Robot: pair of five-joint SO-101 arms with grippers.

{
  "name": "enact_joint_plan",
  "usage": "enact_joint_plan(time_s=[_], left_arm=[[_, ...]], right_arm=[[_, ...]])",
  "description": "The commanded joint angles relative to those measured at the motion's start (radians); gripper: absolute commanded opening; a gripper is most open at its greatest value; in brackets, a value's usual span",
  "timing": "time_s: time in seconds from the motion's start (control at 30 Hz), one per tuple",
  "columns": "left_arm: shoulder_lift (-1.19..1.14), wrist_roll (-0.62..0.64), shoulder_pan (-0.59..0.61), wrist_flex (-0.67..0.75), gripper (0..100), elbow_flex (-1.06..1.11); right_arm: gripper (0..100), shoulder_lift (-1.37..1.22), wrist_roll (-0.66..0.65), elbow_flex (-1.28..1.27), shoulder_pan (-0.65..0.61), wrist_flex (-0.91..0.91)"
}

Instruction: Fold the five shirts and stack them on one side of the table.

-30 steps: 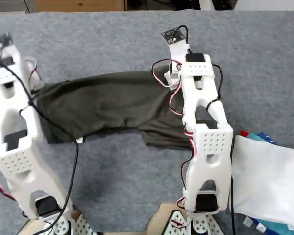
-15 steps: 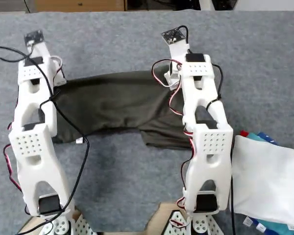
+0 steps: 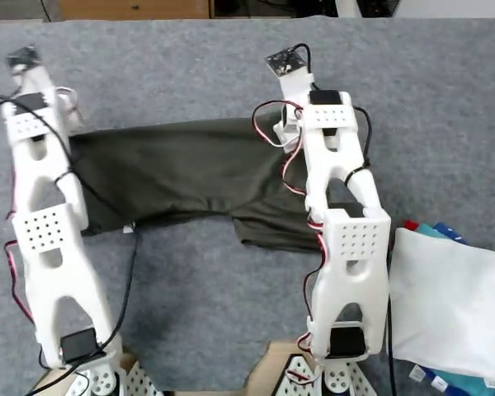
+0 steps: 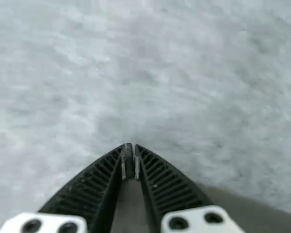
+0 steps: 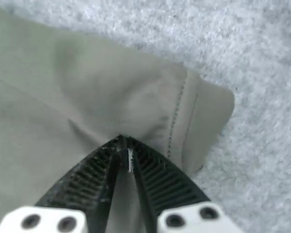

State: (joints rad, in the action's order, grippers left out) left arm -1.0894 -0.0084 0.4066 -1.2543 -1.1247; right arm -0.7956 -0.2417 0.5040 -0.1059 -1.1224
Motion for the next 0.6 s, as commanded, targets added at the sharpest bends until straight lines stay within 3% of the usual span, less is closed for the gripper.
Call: enact_joint_plan(time_s=[0.0, 0.3, 0.57], left_arm=[[0.018, -0.017, 0.043, -0.138, 3, -0.166], [0.024, -0.206, 0.015, -0.506, 3, -0.548], [0.101, -0.218, 0.054, -0.509, 3, -0.439]], right_arm=[[0.5, 0.005, -0.008, 0.054, -0.021, -0.005], [0.9, 0.119, -0.018, 0.074, -0.059, -0.055], [0.9, 0.234, -0.106, 0.097, -0.064, -0.173]])
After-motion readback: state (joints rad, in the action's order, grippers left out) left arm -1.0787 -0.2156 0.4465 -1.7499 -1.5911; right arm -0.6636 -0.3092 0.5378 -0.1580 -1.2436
